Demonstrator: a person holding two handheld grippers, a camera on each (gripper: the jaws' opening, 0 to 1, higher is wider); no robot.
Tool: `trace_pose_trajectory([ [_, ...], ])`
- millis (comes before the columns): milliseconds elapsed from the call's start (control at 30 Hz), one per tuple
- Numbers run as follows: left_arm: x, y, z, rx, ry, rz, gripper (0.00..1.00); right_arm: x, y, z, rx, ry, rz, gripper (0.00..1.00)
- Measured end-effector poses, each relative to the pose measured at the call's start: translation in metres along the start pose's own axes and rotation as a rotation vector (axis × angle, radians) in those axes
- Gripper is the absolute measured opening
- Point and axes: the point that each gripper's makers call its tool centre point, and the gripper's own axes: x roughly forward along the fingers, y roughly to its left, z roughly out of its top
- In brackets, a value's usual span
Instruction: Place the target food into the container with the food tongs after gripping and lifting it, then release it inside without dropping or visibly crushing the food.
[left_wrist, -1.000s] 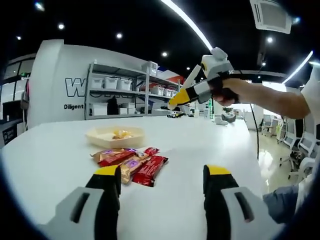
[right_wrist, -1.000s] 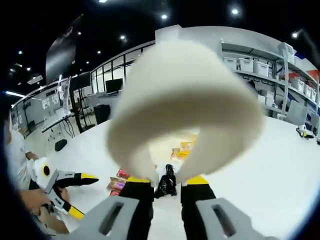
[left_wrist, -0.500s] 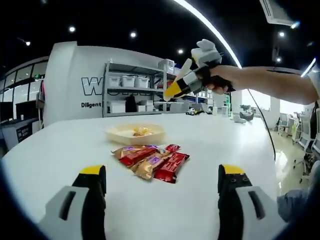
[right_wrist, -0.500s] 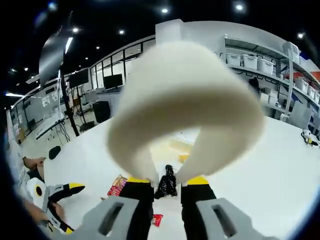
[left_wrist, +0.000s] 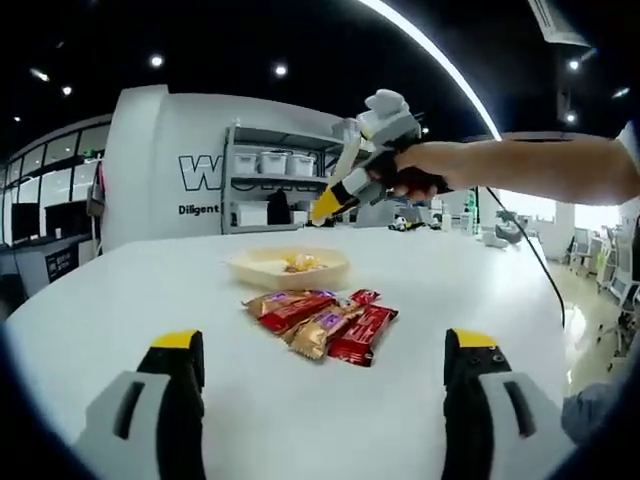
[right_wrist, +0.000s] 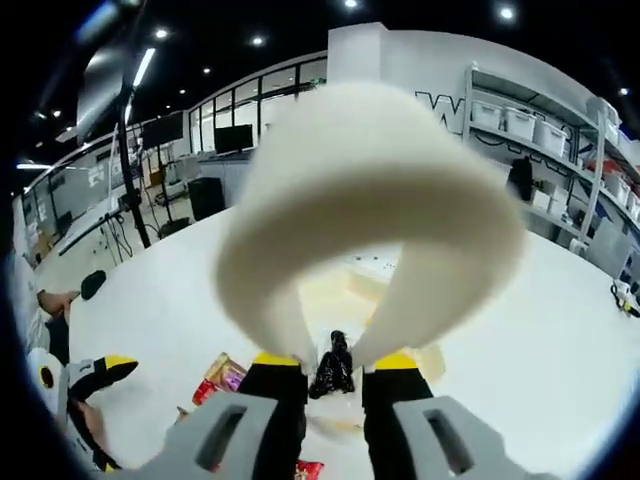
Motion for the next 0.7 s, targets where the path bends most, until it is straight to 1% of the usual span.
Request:
trace_pose_trajectory([
  [100,0.002,-0.003,-0.002,0.018,0.008,0.000,0.98,0.009,0.004,-0.001,-0.004,0.011,0.006,0.14],
  [133,0.004,0.000,-0.006,0.018,0.035,0.011,0.97,0.013,0.006,-0.001,0.000,0.017,0.010,0.14],
  [167,0.005,0.000,-0.009,0.012,0.048,0.007,0.98,0.016,0.009,-0.003,0.006,0.024,0.017,0.14],
  [233,0.007,0.001,-0.009,0.000,0.047,0.005,0.97,0.023,0.012,-0.006,0.003,0.034,0.017,0.14],
  [400,0.009,0.001,-0.012,0.037,0.063,0.003,0.97,0.041,0.019,-0.011,0.006,0.050,0.026,0.14],
  [567,0.010,0.002,-0.013,0.021,0.065,-0.008,0.97,0.055,0.023,-0.015,-0.005,0.067,0.041,0.14],
  [700,0.010,-0.004,-0.014,0.015,0.067,-0.028,0.96,0.064,0.024,-0.016,-0.008,0.074,0.042,0.14],
])
